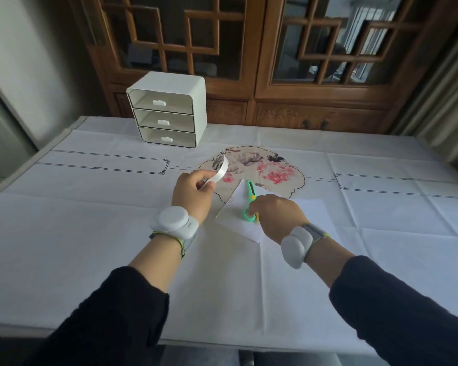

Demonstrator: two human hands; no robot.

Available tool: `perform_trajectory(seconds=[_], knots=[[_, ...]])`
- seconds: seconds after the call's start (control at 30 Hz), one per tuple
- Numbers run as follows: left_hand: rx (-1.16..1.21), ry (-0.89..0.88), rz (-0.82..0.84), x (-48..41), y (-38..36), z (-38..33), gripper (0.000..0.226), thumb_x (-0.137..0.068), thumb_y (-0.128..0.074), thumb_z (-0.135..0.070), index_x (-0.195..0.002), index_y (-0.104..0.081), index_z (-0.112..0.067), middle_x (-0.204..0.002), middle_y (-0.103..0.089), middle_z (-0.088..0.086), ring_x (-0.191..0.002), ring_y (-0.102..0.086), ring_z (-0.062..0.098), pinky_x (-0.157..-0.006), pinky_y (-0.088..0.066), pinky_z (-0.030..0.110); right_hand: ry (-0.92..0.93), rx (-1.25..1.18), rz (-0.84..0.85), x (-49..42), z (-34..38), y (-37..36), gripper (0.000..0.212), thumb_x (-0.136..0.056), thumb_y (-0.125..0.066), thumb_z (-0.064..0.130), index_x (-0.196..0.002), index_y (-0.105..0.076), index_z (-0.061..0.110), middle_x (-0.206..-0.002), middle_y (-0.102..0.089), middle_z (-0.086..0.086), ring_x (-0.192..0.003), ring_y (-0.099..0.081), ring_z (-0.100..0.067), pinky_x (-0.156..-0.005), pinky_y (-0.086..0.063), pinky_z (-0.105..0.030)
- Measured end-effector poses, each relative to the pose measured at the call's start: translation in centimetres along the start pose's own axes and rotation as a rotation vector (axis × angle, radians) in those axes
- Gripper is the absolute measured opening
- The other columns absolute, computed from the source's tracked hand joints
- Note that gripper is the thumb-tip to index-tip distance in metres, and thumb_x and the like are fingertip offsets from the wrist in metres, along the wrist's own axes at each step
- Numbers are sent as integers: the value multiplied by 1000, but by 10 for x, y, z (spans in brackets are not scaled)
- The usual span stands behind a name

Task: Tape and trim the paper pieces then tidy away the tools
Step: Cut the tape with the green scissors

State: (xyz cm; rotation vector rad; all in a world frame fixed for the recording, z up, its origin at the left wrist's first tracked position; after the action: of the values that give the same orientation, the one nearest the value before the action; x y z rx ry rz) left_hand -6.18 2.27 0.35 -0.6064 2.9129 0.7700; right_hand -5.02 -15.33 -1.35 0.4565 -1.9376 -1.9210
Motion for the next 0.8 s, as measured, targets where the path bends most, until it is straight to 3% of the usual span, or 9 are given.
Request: perform_trajectory(seconds=[0.1, 0.2, 0.27, 0.33, 0.43, 0.5, 0.53, 0.6, 0.8], knots=[[8, -16, 19, 3, -2, -1, 24, -86, -53, -13, -101, -69, -22, -77, -49, 5, -60, -45, 10, -55, -34, 15, -152, -135, -40, -7, -5, 1, 32, -94, -41, 18, -122, -56, 24, -122, -57, -2, -110, -55, -27, -82, -46, -34], [20, -33, 36, 8, -2, -5, 23, -86, -55, -12, -98, -69, -25, -77, -50, 3, -63, -46, 7, -56, -35, 5, -287, -208, 58, -15, -1, -3, 39, -94, -47, 34, -129, -49, 15, -126, -52, -10, -117, -50, -30, -84, -46, -36], [41, -40, 52, 11, -2, -8, 23, -86, -56, -12, -96, -68, -29, -75, -51, 0, -64, -47, 7, -59, -36, 6, -338, -207, 122, -22, 2, -6, 42, -93, -51, 32, -128, -45, 10, -126, -51, -13, -117, -50, -32, -82, -45, -36], [56, -47, 76, 13, -2, -9, 22, -86, -58, -13, -97, -67, -29, -80, -53, 1, -66, -48, 6, -66, -39, 17, -379, -244, 167, -29, 1, -5, 42, -93, -54, 25, -129, -43, 6, -127, -53, -15, -115, -54, -33, -78, -44, -33], [89, -74, 101, 15, -2, -11, 33, -84, -60, -13, -81, -61, -46, -86, -57, 2, -67, -50, 7, -66, -39, 17, -407, -331, 205, -40, -3, 1, 35, -97, -47, 18, -128, -46, 2, -127, -57, -16, -99, -57, -30, -76, -41, -30], [98, -66, 103, 16, -1, -12, 37, -83, -62, -14, -77, -58, -50, -89, -59, 3, -68, -51, 9, -65, -39, 13, -396, -340, 240, -44, -2, 5, 28, -99, -42, 18, -119, -53, 2, -114, -63, -16, -80, -50, -25, -70, -40, -28], [101, -59, 102, 17, 0, -12, 32, -82, -63, -14, -81, -61, -46, -91, -60, 4, -69, -52, 9, -65, -39, 12, -396, -314, 257, -45, -2, 6, 21, -98, -44, 17, -107, -57, 4, -96, -64, -13, -70, -49, -21, -64, -41, -25], [111, -51, 115, 18, -2, -12, 25, -81, -65, -15, -88, -64, -39, -91, -61, 4, -70, -52, 10, -66, -40, 12, -423, -276, 248, -45, -3, 7, 18, -93, -50, 16, -76, -51, 8, -66, -49, -4, -55, -44, -16, -47, -34, -21], [153, -37, 144, 22, 2, -15, 39, -80, -67, -16, -71, -57, -52, -70, -56, -11, -61, -53, 1, -61, -41, 10, -458, -285, 176, -32, -7, 10, 32, -81, -63, 26, -63, -40, 13, -60, -42, 1, -68, -50, -23, -44, -29, -19]])
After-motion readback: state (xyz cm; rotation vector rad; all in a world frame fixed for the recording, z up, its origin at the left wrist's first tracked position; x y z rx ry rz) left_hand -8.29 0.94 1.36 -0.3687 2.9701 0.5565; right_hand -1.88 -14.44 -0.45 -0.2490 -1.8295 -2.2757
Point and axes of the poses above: each hand's wrist, its own x-axis away from the middle knuckle, its own y-axis out of the back of the hand, z = x × y, the point moved 3 cm from there along -x, towards the middle knuckle
